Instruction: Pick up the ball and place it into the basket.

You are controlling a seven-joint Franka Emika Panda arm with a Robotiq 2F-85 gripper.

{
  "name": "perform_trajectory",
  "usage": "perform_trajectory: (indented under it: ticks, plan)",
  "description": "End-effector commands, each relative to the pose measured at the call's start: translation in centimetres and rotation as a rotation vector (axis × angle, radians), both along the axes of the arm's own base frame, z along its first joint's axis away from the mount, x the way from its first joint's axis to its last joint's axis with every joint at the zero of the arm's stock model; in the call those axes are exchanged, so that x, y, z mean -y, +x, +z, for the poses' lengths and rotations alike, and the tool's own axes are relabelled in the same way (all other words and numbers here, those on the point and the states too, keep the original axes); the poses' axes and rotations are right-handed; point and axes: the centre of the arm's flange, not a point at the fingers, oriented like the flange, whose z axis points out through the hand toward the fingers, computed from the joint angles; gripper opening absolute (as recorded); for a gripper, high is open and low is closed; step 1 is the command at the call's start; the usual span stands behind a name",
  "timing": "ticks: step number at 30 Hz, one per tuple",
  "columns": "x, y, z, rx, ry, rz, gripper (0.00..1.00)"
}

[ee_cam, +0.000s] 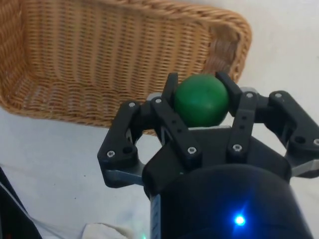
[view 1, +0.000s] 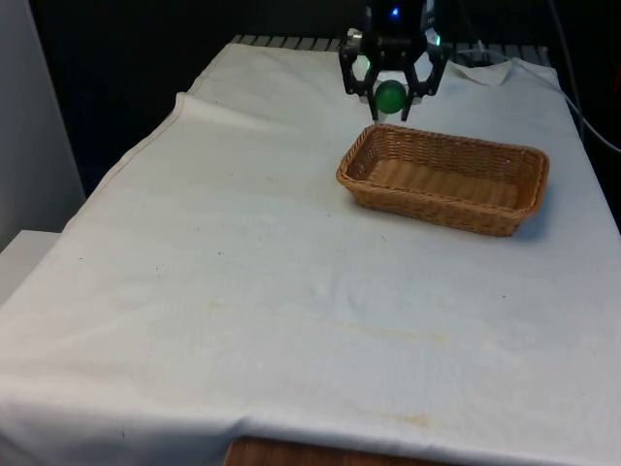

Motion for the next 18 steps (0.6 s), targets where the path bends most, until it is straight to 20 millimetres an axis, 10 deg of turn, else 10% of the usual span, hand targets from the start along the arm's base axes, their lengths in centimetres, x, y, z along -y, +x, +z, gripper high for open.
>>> perform_trajectory:
  ticks: [1,18]
  plan:
    - [-0.6,-0.4,-0.3,0.011,-0.006,-0.004,0.00]
    - [-4.8,-3.7,-5.3,0.028,0.007,-0.020,0.00]
